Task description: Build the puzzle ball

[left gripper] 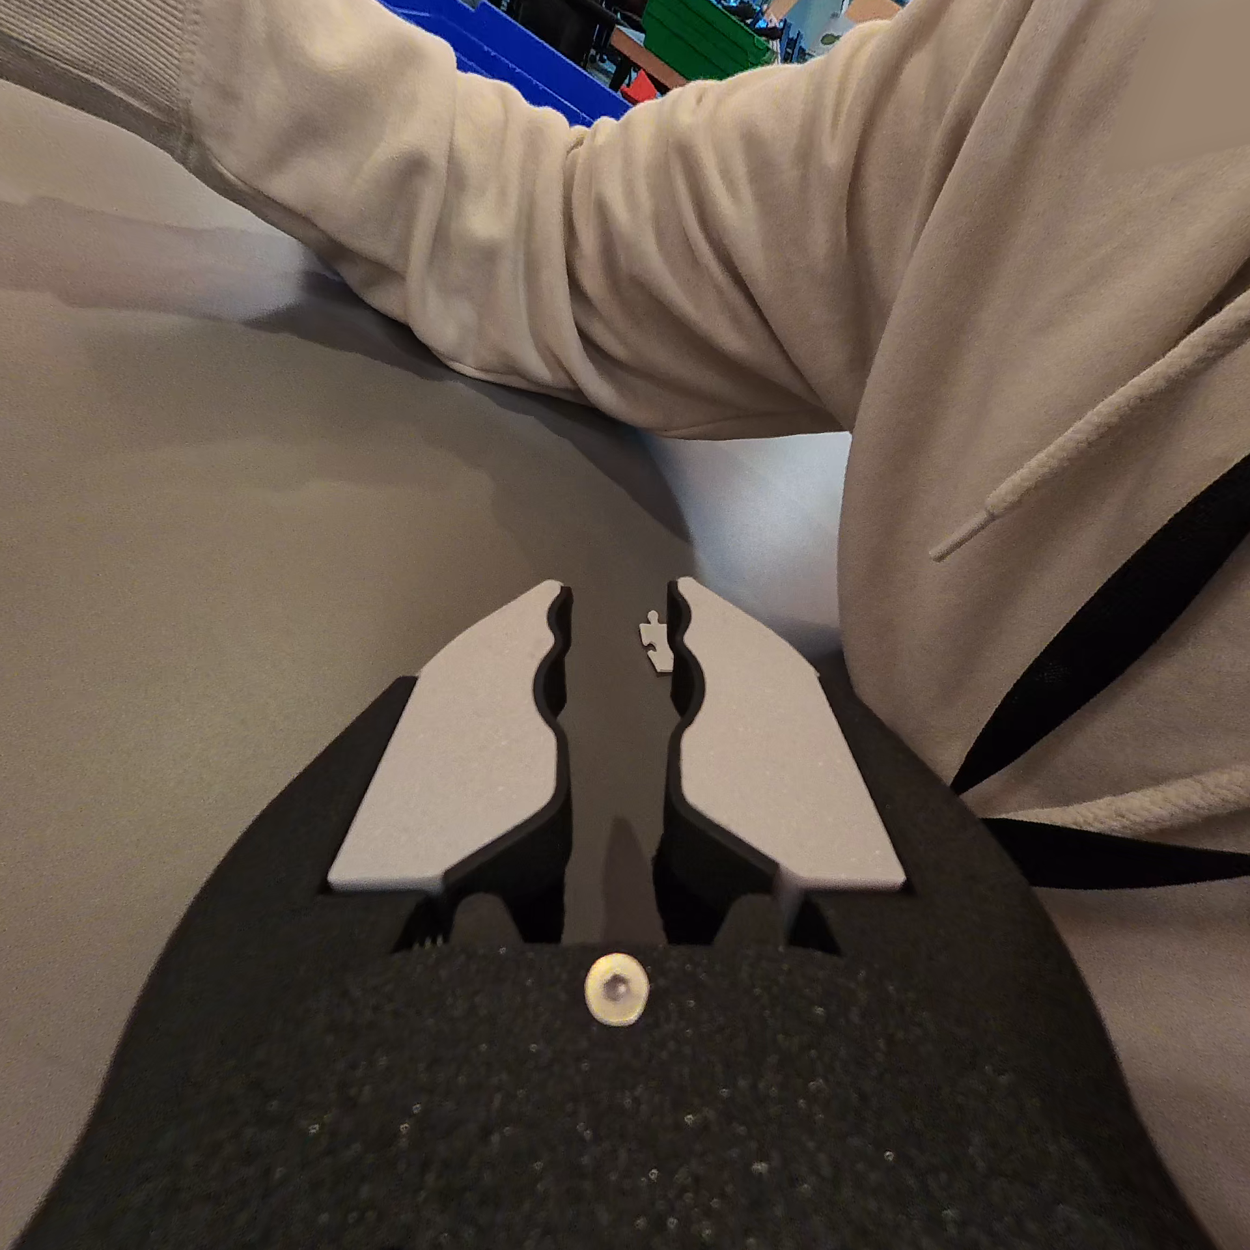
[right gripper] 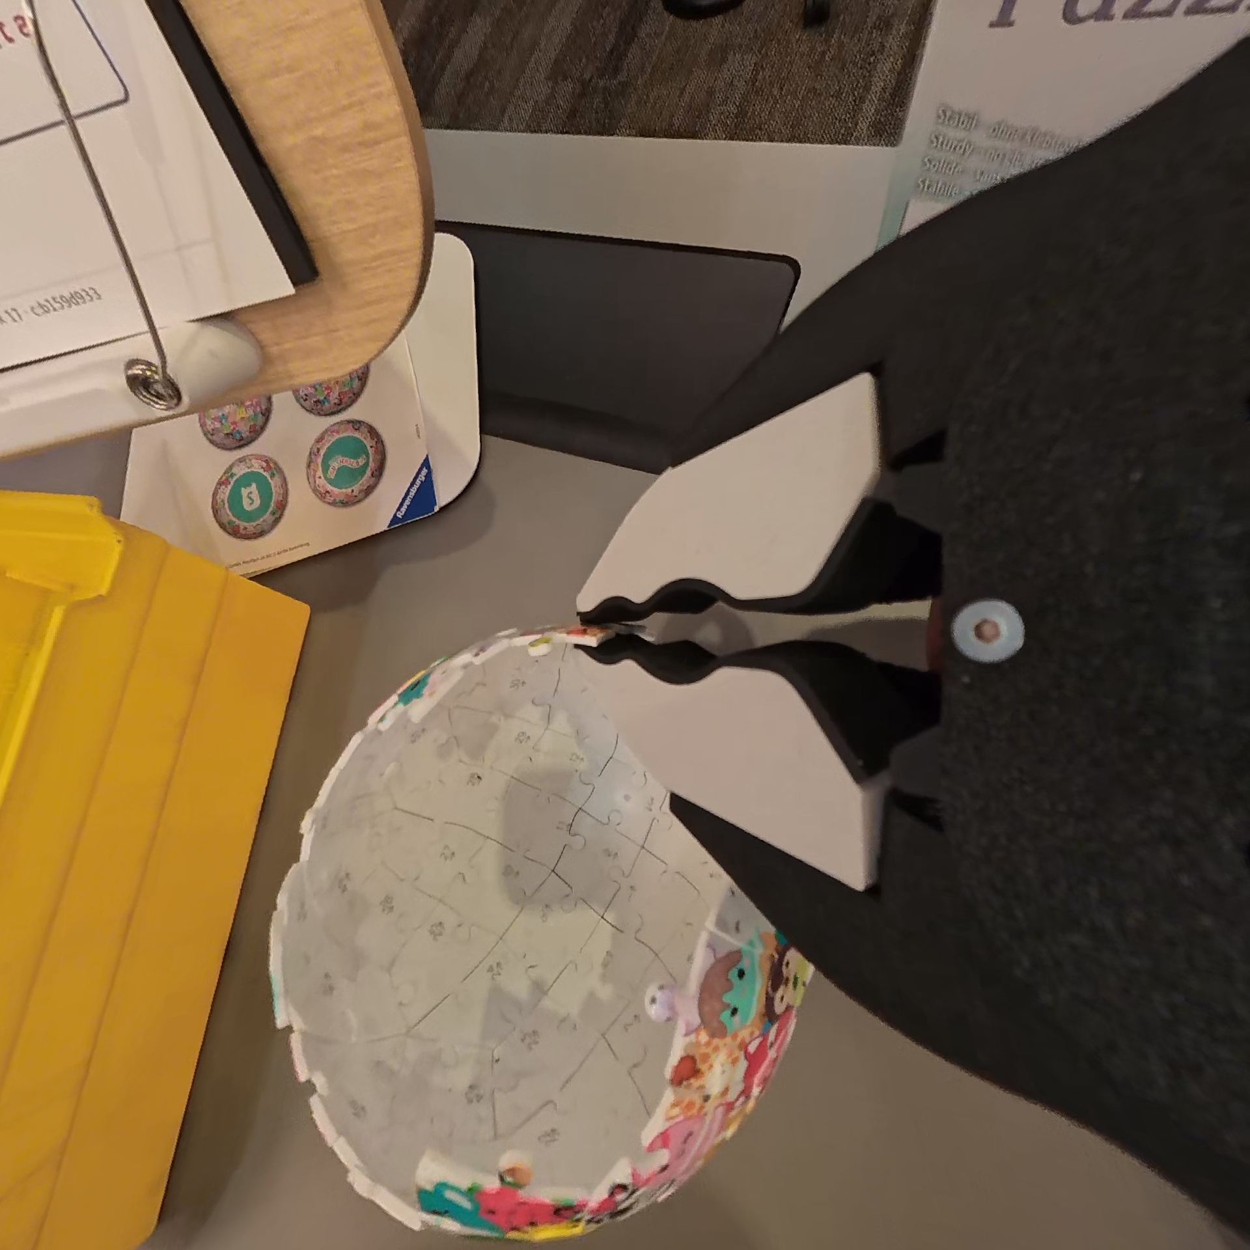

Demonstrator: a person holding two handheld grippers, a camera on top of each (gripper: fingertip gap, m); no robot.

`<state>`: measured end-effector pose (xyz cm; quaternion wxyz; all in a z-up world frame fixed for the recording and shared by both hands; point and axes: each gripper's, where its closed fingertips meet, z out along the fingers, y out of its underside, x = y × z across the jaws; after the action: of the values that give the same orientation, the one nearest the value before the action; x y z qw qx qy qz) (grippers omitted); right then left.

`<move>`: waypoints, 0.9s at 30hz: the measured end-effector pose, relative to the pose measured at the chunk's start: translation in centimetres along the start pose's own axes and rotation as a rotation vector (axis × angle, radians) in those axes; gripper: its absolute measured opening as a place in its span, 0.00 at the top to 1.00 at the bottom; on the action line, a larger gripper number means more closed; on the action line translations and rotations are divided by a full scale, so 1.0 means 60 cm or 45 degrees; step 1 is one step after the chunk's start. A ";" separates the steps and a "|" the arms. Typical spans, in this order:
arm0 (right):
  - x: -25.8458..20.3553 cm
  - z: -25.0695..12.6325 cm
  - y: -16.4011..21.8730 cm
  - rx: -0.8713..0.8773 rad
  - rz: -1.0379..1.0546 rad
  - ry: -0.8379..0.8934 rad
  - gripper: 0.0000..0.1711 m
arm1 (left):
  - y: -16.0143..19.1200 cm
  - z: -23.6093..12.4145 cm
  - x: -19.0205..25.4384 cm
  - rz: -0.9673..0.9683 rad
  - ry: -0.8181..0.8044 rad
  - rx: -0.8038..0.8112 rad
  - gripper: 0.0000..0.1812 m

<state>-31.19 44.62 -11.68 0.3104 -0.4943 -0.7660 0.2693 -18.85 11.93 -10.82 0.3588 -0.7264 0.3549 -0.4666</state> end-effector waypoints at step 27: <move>0.006 -0.007 -0.009 -0.016 -0.144 0.131 0.97 | 0.002 -0.002 0.001 0.013 -0.006 -0.001 0.86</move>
<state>-31.29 44.80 -10.92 0.3611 -0.4654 -0.7774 0.2206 -18.96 11.80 -10.84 0.3617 -0.7259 0.3580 -0.4627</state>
